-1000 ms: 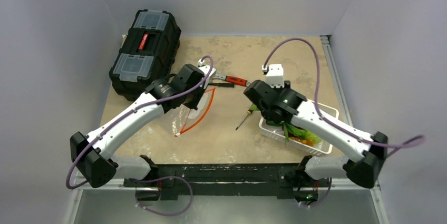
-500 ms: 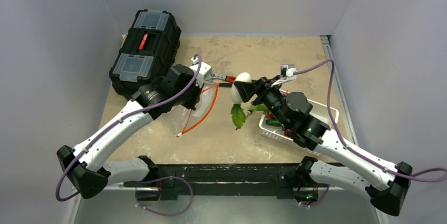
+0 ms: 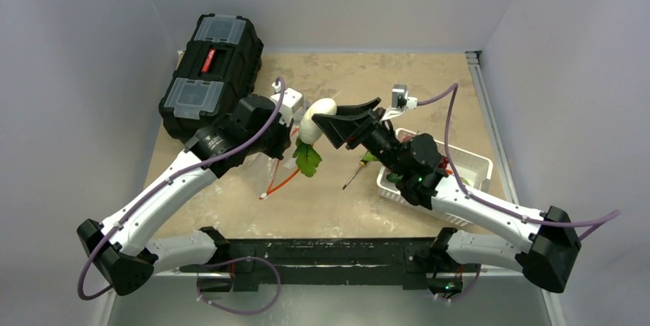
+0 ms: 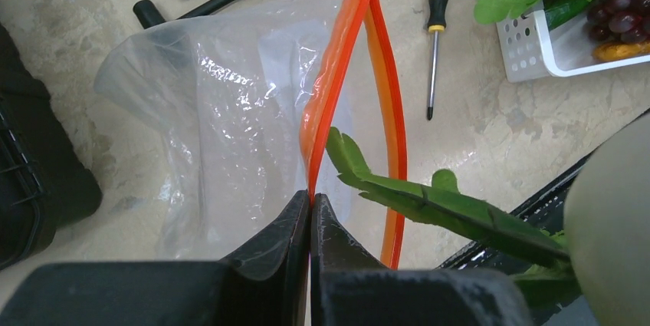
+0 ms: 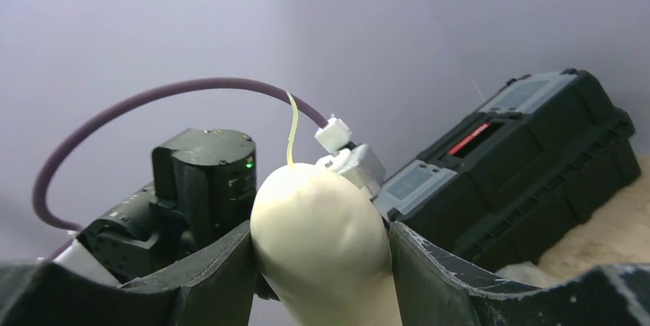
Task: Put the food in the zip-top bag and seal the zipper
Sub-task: Place the fake vegetable in the zipper food storage bag.
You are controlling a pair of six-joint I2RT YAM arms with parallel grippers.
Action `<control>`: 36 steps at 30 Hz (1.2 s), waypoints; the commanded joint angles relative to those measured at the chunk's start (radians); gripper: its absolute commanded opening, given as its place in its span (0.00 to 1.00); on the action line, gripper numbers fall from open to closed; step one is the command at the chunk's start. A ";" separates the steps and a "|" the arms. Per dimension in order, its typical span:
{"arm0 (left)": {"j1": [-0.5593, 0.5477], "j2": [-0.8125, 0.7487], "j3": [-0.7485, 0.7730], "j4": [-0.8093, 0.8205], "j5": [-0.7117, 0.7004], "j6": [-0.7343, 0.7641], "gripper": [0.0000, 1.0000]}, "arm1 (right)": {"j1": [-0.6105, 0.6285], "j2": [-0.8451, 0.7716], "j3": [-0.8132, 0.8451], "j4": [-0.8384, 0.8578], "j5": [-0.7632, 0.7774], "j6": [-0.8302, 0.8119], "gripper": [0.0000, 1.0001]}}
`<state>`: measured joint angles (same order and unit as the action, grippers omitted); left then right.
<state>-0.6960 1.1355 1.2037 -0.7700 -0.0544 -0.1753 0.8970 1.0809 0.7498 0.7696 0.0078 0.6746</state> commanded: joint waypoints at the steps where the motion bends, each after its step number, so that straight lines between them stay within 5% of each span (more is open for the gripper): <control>1: 0.014 -0.030 -0.008 0.049 0.046 -0.023 0.00 | 0.012 0.016 -0.014 0.193 -0.033 0.012 0.00; 21: 0.094 -0.054 -0.029 0.102 0.181 -0.078 0.00 | 0.058 0.247 -0.178 0.564 0.209 -0.035 0.00; 27: 0.117 -0.059 -0.036 0.119 0.203 -0.093 0.00 | 0.127 0.305 -0.174 0.505 0.324 0.050 0.00; 36: 0.123 -0.060 -0.043 0.123 0.196 -0.086 0.00 | 0.203 0.347 -0.082 0.125 0.545 0.312 0.00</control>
<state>-0.5701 1.0958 1.1633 -0.6968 0.1081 -0.2504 1.0821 1.4353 0.6136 1.0420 0.4156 0.8513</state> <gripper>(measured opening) 0.008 0.559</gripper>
